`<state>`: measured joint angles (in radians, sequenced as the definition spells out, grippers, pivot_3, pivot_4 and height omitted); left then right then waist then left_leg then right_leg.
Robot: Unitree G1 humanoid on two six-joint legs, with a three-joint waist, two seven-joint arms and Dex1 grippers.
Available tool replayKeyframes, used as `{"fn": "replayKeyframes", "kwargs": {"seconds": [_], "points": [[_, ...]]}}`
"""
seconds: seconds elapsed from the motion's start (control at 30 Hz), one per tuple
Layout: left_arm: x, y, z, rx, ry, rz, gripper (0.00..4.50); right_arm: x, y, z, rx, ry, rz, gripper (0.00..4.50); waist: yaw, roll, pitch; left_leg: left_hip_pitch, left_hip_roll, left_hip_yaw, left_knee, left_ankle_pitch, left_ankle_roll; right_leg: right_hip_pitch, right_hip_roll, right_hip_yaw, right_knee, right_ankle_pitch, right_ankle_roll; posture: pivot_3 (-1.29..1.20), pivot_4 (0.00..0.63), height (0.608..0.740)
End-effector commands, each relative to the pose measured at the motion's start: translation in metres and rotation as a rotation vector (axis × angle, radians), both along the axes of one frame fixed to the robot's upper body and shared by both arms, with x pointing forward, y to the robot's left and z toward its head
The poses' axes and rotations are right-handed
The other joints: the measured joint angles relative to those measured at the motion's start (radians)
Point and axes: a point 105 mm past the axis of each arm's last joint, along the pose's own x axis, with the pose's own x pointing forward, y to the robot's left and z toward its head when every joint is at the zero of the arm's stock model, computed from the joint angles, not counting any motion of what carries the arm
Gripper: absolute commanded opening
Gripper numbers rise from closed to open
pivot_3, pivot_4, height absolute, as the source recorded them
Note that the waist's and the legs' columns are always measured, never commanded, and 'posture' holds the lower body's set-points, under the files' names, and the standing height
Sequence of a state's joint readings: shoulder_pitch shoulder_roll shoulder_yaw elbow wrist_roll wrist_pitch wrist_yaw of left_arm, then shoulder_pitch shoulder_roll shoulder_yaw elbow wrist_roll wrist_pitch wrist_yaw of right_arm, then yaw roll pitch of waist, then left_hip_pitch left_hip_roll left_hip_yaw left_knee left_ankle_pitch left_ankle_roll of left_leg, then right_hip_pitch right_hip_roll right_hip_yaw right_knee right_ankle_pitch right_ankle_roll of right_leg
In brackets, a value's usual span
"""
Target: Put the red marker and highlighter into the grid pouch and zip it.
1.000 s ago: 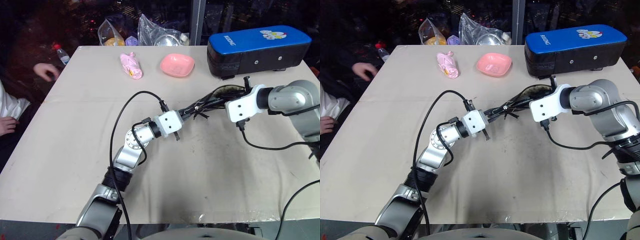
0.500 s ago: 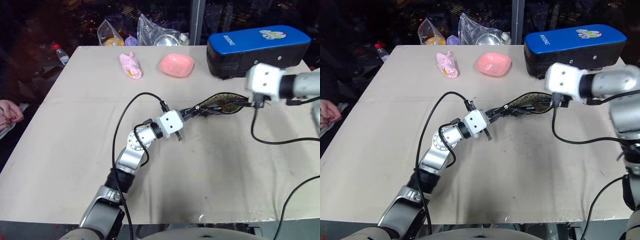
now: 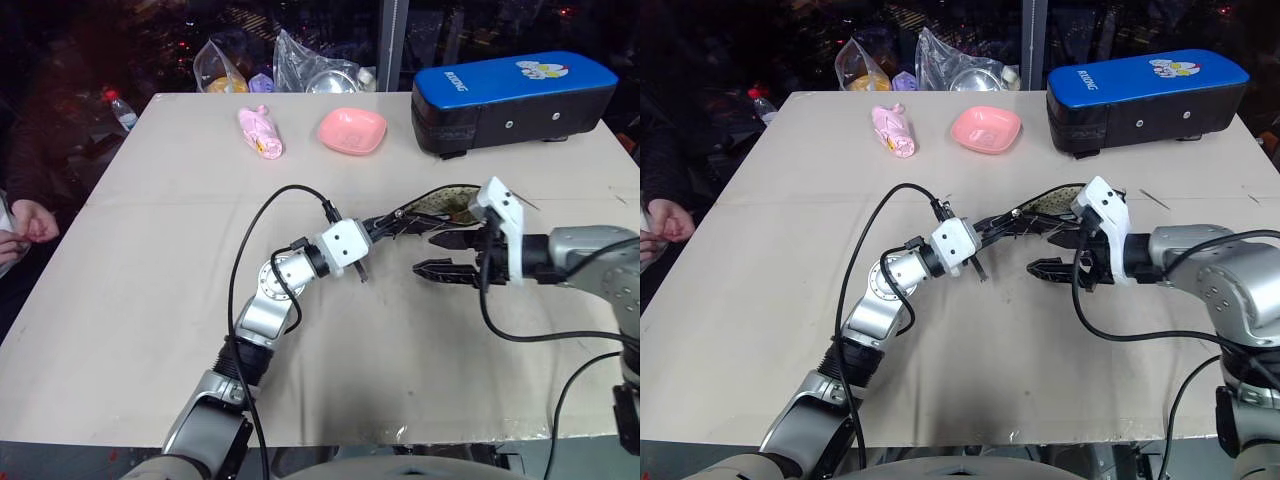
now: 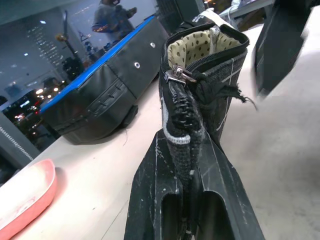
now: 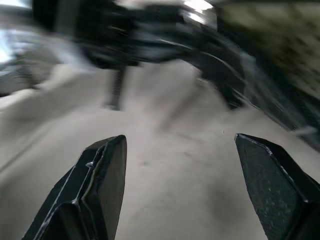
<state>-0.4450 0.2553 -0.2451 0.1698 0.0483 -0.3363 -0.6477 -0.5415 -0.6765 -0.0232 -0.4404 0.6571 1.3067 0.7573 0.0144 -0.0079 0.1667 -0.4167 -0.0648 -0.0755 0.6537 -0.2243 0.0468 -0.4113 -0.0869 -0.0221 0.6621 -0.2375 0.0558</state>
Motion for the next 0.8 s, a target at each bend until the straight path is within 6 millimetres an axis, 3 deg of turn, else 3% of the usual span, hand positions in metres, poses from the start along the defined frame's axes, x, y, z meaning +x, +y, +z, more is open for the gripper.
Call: {"fn": "replayKeyframes", "kwargs": {"seconds": [0.03,0.37,0.47,0.63,0.67,0.8], "points": [[-0.007,-0.004,0.014,-0.014,-0.056,-0.033,0.0,0.009,0.009,0.012,0.035,-0.049,-0.007,3.49,-0.001,0.0,0.0,0.0,0.0,0.0,0.0,0.0,0.0,0.0,0.0,0.0,0.0,0.0,0.0,0.0,0.15,0.734],[-0.009,-0.003,0.008,0.03,-0.058,-0.047,0.0,0.013,0.043,0.033,0.145,-0.09,0.087,3.49,-0.001,0.0,0.0,0.0,0.0,0.0,0.0,0.0,0.0,0.0,0.001,-0.003,0.0,0.0,0.0,0.0,0.15,0.734],[-0.009,-0.004,0.008,0.03,-0.058,-0.05,0.0,0.014,0.047,0.031,0.159,-0.07,0.074,2.84,-0.001,0.0,0.0,0.0,0.0,0.0,0.0,0.0,0.0,0.0,0.001,-0.003,0.0,0.0,0.0,0.0,0.15,0.734],[-0.008,-0.004,0.009,0.031,-0.061,-0.051,0.0,0.018,0.049,0.027,0.177,-0.041,0.031,0.37,-0.002,0.0,0.0,0.0,0.0,0.0,0.0,0.0,0.0,0.0,0.001,-0.002,0.0,0.0,0.0,0.0,0.15,0.734],[-0.008,-0.004,0.009,0.031,-0.061,-0.051,0.0,0.019,0.049,0.026,0.179,-0.037,0.019,0.1,-0.002,0.0,0.0,0.0,0.0,0.0,0.0,0.0,0.0,0.0,0.001,-0.002,0.0,0.0,0.0,0.0,0.15,0.734],[-0.008,-0.003,0.009,0.033,-0.063,-0.048,0.0,0.021,0.046,0.025,0.18,-0.039,-0.02,0.1,-0.002,0.0,0.0,0.0,0.0,0.0,0.0,0.0,0.0,0.0,0.001,-0.002,0.0,0.0,0.0,0.0,0.15,0.734]]}}
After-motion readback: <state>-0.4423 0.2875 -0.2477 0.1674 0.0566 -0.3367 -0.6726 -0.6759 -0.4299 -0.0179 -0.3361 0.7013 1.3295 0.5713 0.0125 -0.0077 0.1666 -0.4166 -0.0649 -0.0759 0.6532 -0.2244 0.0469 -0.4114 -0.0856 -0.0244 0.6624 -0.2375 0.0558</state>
